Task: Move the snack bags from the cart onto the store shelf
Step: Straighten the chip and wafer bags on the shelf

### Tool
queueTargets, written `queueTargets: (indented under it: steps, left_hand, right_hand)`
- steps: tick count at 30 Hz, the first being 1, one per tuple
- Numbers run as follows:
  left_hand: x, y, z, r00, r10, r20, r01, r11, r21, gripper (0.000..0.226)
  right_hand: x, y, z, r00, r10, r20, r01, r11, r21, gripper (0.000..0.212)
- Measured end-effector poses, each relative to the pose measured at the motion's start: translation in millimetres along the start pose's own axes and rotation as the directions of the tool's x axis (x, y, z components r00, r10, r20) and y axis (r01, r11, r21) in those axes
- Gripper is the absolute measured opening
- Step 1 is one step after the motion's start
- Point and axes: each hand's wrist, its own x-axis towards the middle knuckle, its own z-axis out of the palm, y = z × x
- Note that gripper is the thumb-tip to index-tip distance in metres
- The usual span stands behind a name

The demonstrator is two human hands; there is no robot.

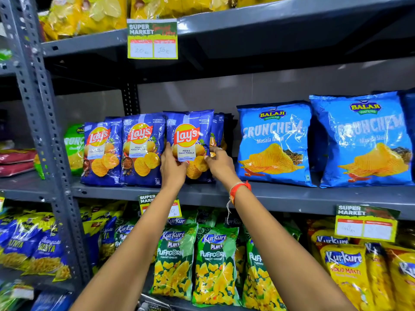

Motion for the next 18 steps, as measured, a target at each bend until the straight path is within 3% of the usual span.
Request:
queueTargets:
  steps: [13,18]
  left_hand:
    - [-2,-3,8,0.999,0.043,0.005,-0.043,0.999,-0.003,0.071]
    - [-25,9,13,0.942,0.312,-0.125,-0.294,0.945,0.141,0.055]
  right_hand:
    - [4,8,-7,0.999,-0.011,-0.034,0.012,1.0,0.02,0.039]
    - [-7,4,-36,0.96,-0.123,-0.251,0.134,0.991,0.028,0.033]
